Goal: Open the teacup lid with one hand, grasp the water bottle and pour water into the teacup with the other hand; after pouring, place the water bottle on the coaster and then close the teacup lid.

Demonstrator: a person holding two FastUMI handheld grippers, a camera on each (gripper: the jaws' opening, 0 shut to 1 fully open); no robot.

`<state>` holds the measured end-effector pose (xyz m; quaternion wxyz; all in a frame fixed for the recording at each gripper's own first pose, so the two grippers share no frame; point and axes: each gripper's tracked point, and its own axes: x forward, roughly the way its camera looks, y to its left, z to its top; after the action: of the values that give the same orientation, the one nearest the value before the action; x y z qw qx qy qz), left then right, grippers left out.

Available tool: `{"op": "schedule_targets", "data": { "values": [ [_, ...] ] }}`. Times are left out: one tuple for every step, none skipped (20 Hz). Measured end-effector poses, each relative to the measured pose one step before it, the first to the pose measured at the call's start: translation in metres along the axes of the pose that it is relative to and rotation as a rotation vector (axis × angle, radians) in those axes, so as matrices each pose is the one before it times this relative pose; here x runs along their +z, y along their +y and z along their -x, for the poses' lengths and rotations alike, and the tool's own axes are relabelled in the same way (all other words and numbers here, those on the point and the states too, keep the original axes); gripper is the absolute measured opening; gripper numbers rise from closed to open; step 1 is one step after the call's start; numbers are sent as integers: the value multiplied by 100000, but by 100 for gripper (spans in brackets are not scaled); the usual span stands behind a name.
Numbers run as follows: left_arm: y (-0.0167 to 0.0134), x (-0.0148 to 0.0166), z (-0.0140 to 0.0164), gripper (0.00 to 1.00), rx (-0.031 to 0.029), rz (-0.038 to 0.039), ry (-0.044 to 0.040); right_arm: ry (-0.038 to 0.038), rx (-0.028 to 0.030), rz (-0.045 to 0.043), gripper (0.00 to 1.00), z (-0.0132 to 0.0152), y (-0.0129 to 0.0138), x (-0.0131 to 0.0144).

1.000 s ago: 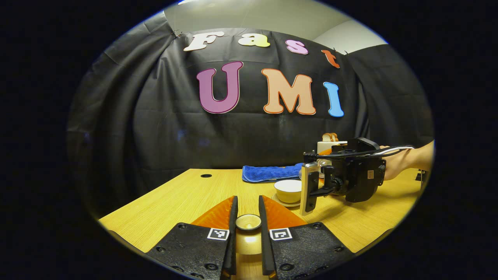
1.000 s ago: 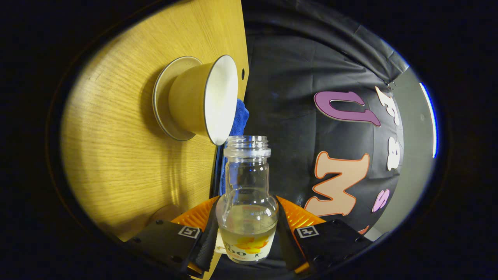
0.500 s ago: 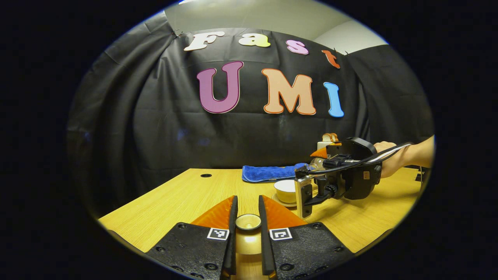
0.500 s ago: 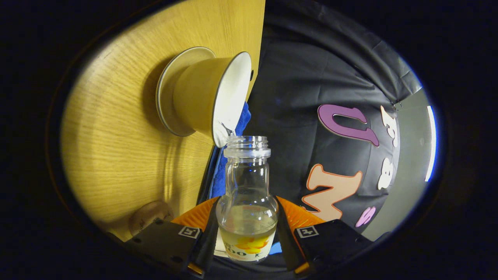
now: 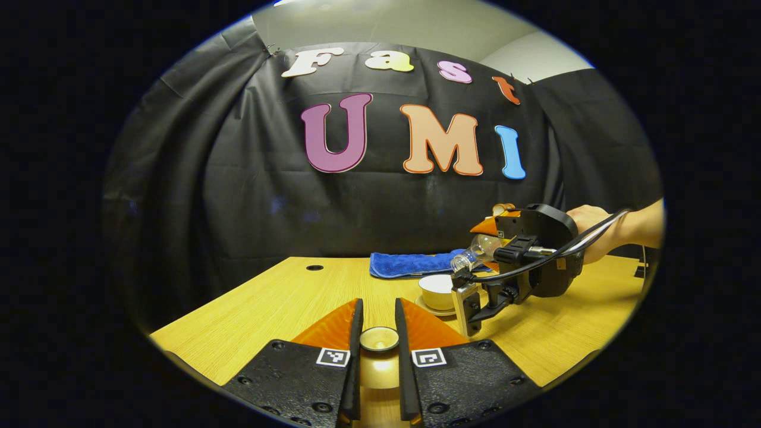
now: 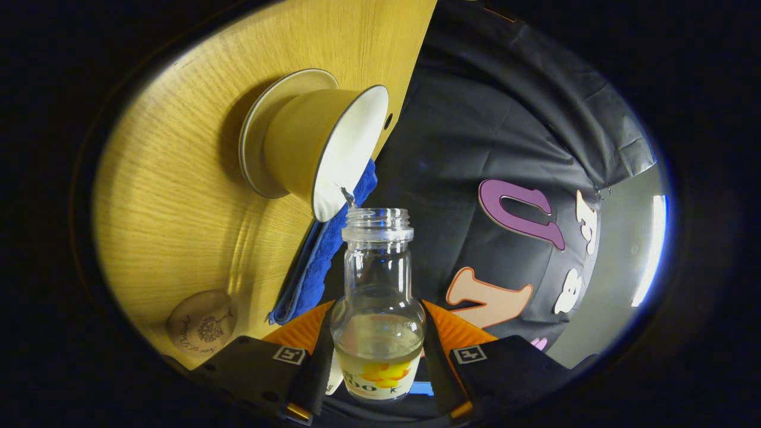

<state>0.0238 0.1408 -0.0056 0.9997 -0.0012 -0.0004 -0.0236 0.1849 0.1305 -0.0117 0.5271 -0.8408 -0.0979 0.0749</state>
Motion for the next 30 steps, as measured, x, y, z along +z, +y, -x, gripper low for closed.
{"op": "schedule_targets", "data": {
  "values": [
    [36,-68,-4,23,-2,3,40,-464,-777,1583,74,72,-229,191],
    [6,36,-25,23,19,16,0,-621,-817,1410,75,105,0,-132],
    [-23,-8,-36,24,-11,0,-28,-737,-928,1426,74,200,-37,247],
    [-52,18,-61,23,-9,18,9,-507,-867,1473,74,171,-4,194],
    [53,-59,92,23,-2,34,27,-677,-1265,1670,73,191,-194,339],
    [9,35,46,23,8,-5,6,-719,-1521,2190,74,307,-383,256],
    [18,-25,-6,24,0,-2,-2,-546,-1547,2425,75,97,-497,202],
    [-14,40,-2,23,12,-4,11,-701,-1054,2028,74,47,-393,-143],
    [9,-59,-12,23,12,-47,-55,-1004,-265,1785,74,115,-42,216],
    [-48,-27,-55,23,3,-48,-25,-713,-86,1708,73,-258,-79,-95],
    [26,2,31,23,6,-3,85,-534,-101,1980,73,-72,-113,23],
    [-62,81,-29,23,2,71,-11,-508,-241,1815,73,-68,-362,-29],
    [54,20,59,23,-17,-50,-76,-355,59,1163,74,-38,-142,3],
    [-17,-8,-48,23,24,80,86,-517,179,488,74,-23,-116,-77],
    [5,-55,8,23,-31,-45,2,-206,68,208,74,-61,-130,-55],
    [29,-9,10,23,0,28,-25,-267,-110,106,75,0,-111,25],
    [-19,33,13,24,10,-31,-22,-175,-149,225,75,26,-104,134],
    [17,-60,7,24,4,12,26,-279,185,60,75,112,-88,141],
    [-6,65,5,23,9,13,-59,-202,-145,-71,75,20,-66,174],
    [-26,-40,-29,23,-4,-33,19,-321,62,-10,75,95,-103,7],
    [10,14,2,24,11,50,61,-179,-140,155,75,64,-30,66],
    [13,28,38,23,-6,-27,-58,-226,100,148,75,-39,45,170],
    [-39,-4,-71,24,1,27,-21,43,151,75,75,-77,-77,-34],
    [-15,-49,27,23,4,-1,90,28,173,-125,75,-27,48,34],
    [38,64,58,23,-2,-15,-96,42,231,-2,75,-99,28,-3],
    [-38,-24,-51,23,1,0,57,126,38,223,75,113,-21,-64],
    [18,-19,10,23,1,-5,47,37,160,21,75,3,-1,49],
    [-2,64,2,23,-30,5,-106,52,108,-242,75,-29,3,16],
    [1,-89,15,23,-152,-77,119,-53,99,-186,75,-19,-47,109],
    [6,-13,22,23,1,39,203,113,137,-183,75,23,46,33]
  ]
}}
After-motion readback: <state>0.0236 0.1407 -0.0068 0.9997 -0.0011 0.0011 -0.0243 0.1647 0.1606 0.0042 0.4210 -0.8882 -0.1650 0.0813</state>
